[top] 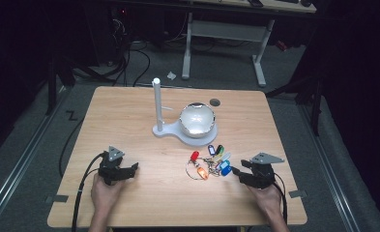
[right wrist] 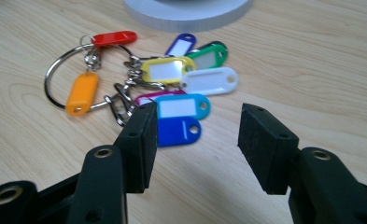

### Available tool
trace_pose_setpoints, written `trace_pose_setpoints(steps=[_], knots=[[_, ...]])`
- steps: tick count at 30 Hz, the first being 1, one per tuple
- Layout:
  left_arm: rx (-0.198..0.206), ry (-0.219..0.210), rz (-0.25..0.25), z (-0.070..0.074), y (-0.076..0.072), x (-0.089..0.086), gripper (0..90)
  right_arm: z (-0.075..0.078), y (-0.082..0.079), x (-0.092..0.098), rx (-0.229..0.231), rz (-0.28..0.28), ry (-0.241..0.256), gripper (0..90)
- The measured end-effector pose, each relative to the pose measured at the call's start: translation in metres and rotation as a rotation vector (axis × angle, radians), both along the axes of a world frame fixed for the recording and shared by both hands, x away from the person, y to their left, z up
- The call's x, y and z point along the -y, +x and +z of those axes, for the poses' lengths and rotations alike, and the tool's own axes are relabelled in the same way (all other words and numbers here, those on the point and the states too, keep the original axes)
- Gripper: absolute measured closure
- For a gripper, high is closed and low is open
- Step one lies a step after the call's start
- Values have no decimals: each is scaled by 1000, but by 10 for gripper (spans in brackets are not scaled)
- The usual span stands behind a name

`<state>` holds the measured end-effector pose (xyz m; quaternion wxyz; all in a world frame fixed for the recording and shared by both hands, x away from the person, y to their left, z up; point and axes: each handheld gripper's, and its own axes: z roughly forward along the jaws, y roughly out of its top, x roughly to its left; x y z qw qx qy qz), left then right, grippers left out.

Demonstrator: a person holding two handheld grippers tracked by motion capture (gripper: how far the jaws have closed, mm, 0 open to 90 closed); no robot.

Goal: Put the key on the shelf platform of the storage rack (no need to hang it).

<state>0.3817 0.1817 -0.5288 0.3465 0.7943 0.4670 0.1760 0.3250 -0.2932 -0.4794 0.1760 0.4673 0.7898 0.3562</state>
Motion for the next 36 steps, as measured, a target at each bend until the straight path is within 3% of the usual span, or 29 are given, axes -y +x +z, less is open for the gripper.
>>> trace_pose_setpoints(steps=[16, 21, 31, 36], knots=[[-1, 1, -1, 0, 0, 0, 236, -2, 27, -52, -15, 138, -35, 515], [-1, 1, -1, 0, 0, 0, 236, -10, 36, -60, -42, 148, -35, 526], [-2, 1, -2, 0, 0, 0, 236, -12, 47, -73, -30, 164, -67, 564], [-1, 1, -1, 0, 0, 0, 236, -15, 57, -81, -46, 174, -75, 582]])
